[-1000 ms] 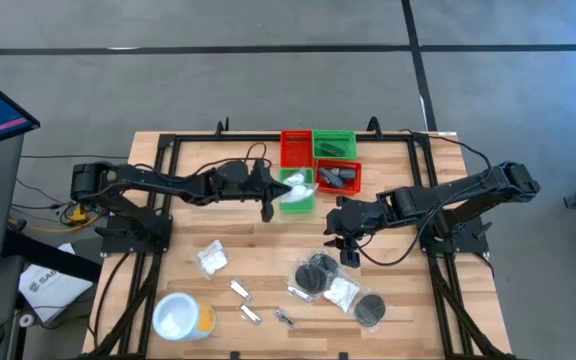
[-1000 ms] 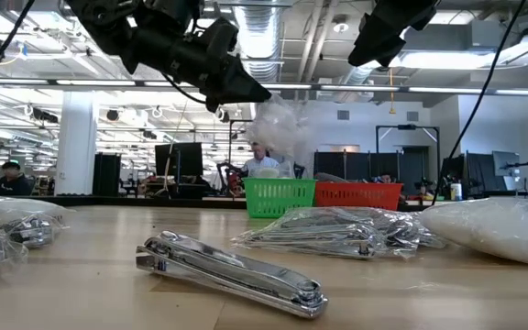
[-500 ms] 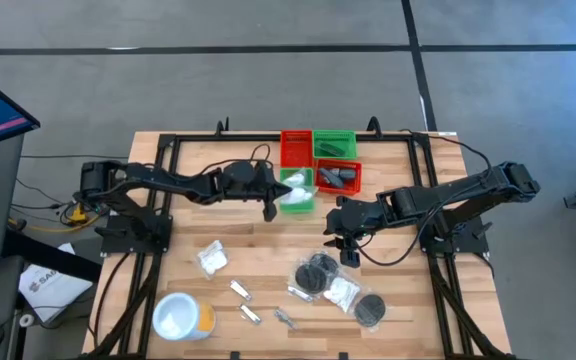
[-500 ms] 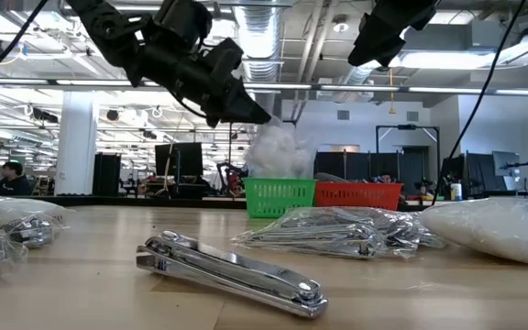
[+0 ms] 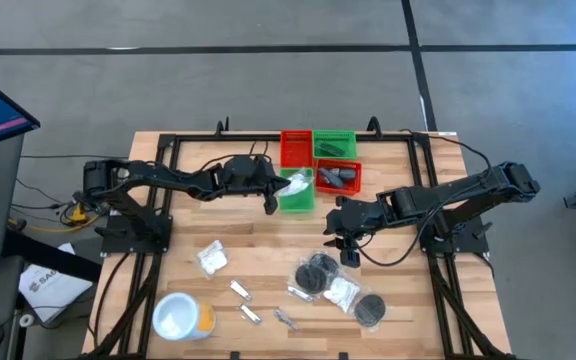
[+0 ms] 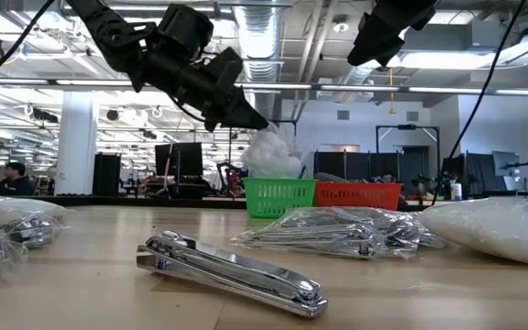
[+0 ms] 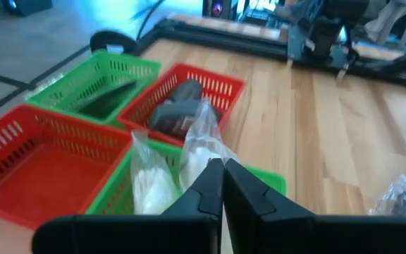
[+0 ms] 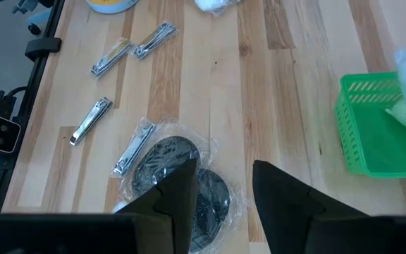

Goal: Pick & Place Travel size toiletries
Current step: Put the white cotton pack into the left green bin

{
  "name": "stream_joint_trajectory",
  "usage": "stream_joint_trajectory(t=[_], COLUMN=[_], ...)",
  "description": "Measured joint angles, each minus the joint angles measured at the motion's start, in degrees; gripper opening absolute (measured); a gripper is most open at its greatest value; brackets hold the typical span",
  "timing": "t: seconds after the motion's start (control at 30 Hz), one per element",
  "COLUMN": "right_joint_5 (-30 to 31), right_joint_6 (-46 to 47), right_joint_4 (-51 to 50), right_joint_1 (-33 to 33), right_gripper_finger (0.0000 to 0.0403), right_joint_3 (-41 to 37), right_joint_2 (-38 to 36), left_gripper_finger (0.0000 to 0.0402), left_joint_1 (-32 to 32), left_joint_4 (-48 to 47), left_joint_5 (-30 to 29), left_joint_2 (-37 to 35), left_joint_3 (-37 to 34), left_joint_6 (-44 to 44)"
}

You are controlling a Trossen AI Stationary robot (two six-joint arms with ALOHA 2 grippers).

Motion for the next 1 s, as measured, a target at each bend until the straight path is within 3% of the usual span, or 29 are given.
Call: stream_joint_trajectory(t=[0.47, 1.0], right_joint_5=[0.00, 0.00], right_joint_6=[0.11, 0.04], right_joint_4=[0.28, 0.30], right_joint_1=[0.02, 0.00], right_gripper_finger=[0.0129, 0.0129], right_joint_3=[0.00, 0.00], right_joint_2=[0.00, 0.00], left_gripper_finger=[0.0000, 0.0005], left_joint_1=[2.10, 1.95], left_joint_4=[1.53, 1.69], left_joint_5=[-0.74, -1.22], left_joint_2=[4.21, 4.01], left_joint_3=[-0.10, -0.10], left_joint_6=[-0.02, -0.04])
